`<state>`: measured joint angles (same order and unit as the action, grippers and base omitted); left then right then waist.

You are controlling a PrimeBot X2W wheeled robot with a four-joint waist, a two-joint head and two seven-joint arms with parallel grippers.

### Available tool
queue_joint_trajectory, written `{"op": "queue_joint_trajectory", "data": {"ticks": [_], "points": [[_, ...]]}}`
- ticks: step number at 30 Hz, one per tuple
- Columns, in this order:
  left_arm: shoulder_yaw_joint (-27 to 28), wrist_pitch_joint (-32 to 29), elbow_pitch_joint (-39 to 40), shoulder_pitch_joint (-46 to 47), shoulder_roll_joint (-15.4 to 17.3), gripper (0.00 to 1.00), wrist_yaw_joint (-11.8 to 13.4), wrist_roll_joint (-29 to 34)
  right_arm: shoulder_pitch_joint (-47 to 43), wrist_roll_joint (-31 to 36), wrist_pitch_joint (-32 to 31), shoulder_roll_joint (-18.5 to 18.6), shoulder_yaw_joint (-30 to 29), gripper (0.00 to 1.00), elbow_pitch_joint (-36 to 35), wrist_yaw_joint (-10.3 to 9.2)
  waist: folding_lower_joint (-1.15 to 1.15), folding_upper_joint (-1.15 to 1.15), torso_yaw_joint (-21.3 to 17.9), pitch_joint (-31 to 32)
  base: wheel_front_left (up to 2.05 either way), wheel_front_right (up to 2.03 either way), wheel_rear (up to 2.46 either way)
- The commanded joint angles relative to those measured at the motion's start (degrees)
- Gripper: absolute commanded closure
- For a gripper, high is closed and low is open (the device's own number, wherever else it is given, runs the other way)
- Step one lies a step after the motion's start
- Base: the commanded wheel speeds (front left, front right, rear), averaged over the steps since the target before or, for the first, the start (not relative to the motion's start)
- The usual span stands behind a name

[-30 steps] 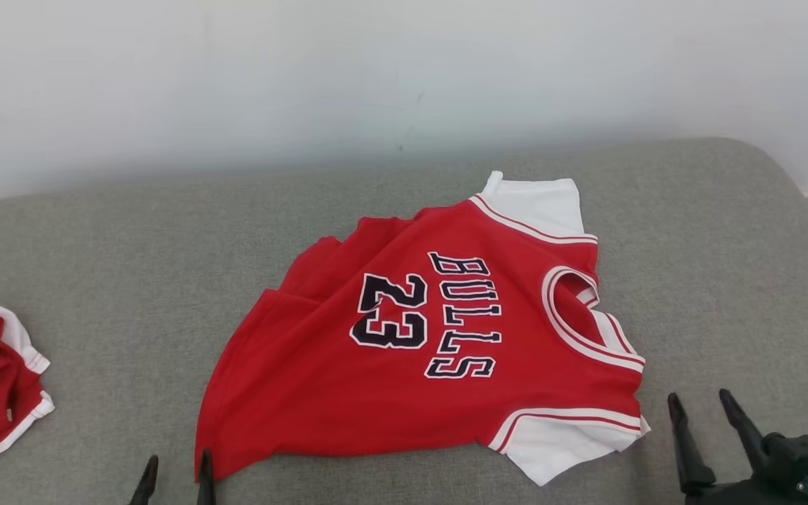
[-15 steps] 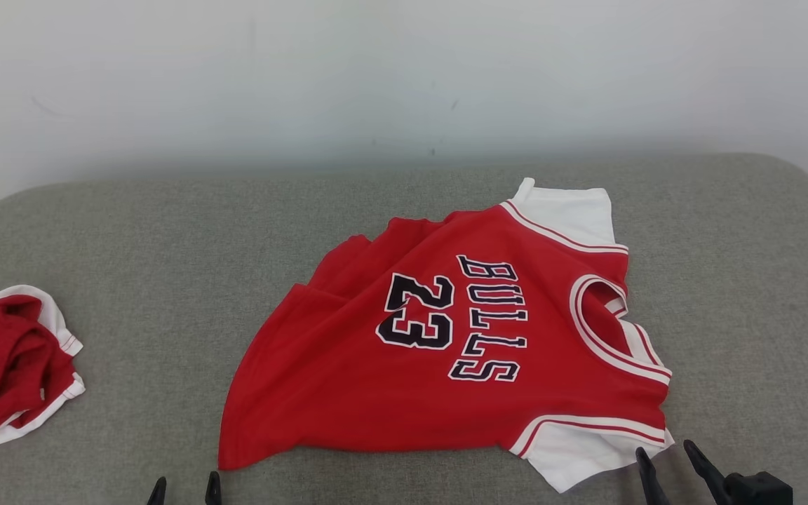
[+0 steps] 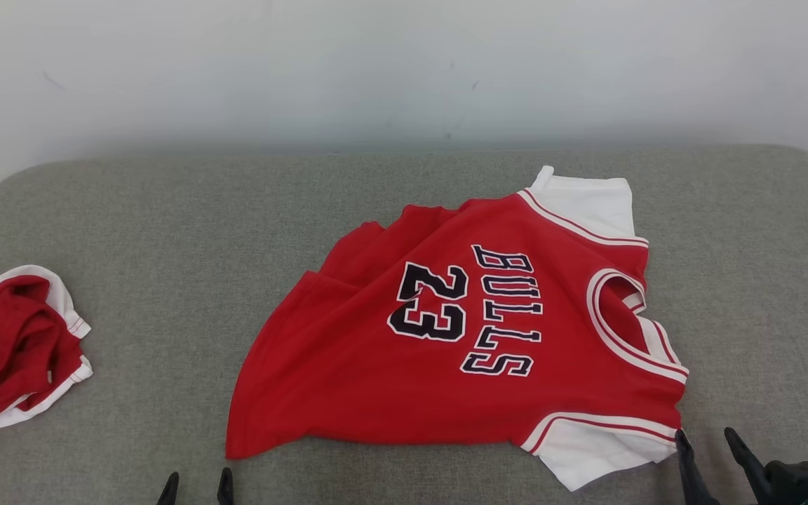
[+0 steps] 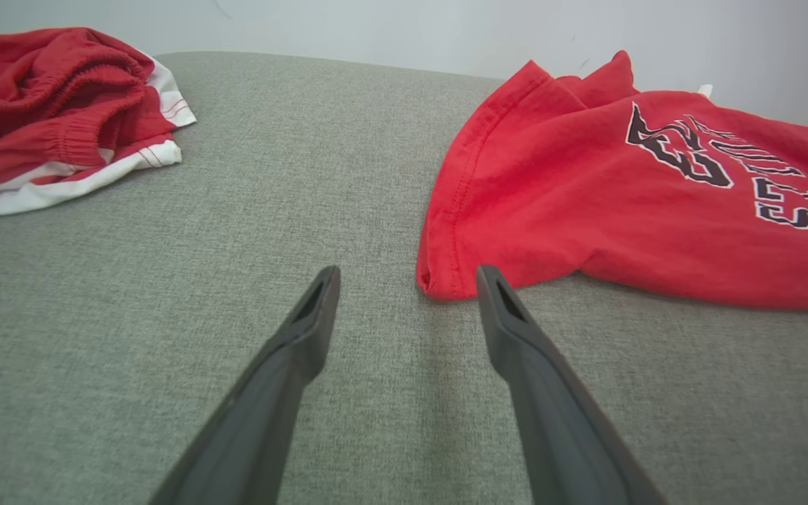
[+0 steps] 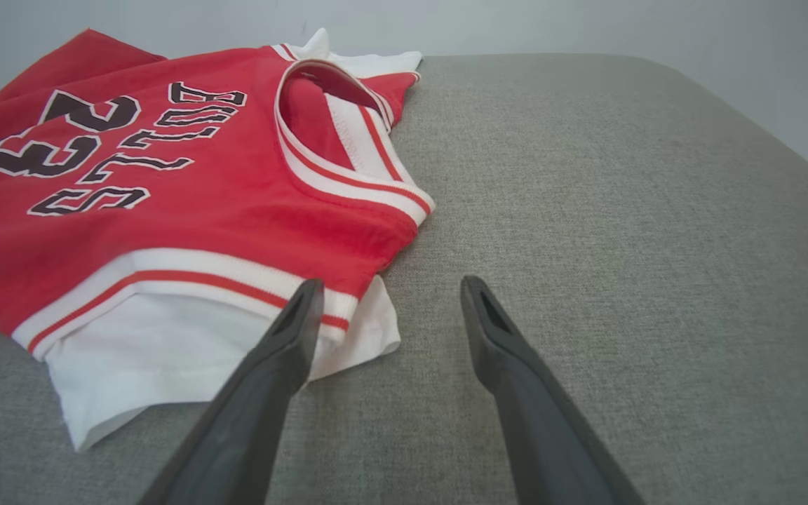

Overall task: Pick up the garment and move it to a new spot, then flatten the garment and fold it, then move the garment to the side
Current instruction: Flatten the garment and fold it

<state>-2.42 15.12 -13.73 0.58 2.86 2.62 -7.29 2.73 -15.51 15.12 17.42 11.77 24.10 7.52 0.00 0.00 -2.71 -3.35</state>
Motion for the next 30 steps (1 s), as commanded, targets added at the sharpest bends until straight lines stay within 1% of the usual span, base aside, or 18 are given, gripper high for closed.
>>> {"op": "queue_joint_trajectory", "data": {"ticks": [1, 7, 13, 26, 27, 28, 29, 30], "points": [[-0.04, 0.06, 0.05, 0.47, 0.07, 0.0, 0.03, -0.05, -0.96, 0.57, 0.01, 0.03, -0.72, 0.0, -0.19, -0.06, 0.0, 0.0, -0.07, -0.07, 0.0, 0.0, 0.0], [-0.57, 0.06, 0.13, -0.18, 0.08, 0.0, 0.37, -0.27, -1.44, 1.55, 0.01, -0.55, -2.09, 0.0, -1.06, -0.06, 0.0, 0.0, -0.32, 1.15, 0.0, 0.0, 0.0], [-0.55, 0.06, 0.21, -0.64, 0.08, 0.0, 0.06, -0.23, -1.88, 2.42, 0.02, -1.22, -3.6, 0.0, 1.06, -0.06, 0.0, 0.0, -0.04, 1.9, 0.0, 0.0, 0.0], [-0.09, 0.06, 0.31, 0.37, 0.08, 0.0, -0.47, 0.2, 1.4, 3.99, 0.02, -3.34, -4.65, 0.0, 5.15, -0.06, 0.0, 0.0, 1.97, -0.62, 0.0, 0.0, 0.0], [-0.03, 0.06, 0.31, 0.54, 0.08, 0.0, -0.51, 0.22, 1.86, 4.11, 0.02, -3.45, -4.81, 0.07, 5.65, -0.06, 0.0, 0.0, 2.11, -0.79, 0.0, 0.0, 0.0], [-0.01, 0.06, 0.31, 0.66, 0.07, 0.0, -0.6, 0.26, 2.33, 4.2, 0.01, -3.6, -4.96, 0.11, 6.04, -0.06, 0.0, 0.0, 2.26, -0.98, 0.0, 0.0, 0.0], [-0.04, 0.06, 0.31, 0.72, 0.07, 0.0, -0.67, 0.27, 2.58, 4.28, 0.01, -3.79, -4.99, 0.18, 6.66, -0.06, 0.0, 0.0, 2.38, -1.13, 0.0, 0.0, 0.0], [-0.07, 0.06, 0.34, 0.68, 0.07, 0.0, -0.69, 0.27, 2.74, 4.38, 0.01, -3.95, -5.04, 0.4, 7.43, -0.06, 0.0, 0.0, 2.5, -1.34, 0.0, 0.0, 0.0]]}}
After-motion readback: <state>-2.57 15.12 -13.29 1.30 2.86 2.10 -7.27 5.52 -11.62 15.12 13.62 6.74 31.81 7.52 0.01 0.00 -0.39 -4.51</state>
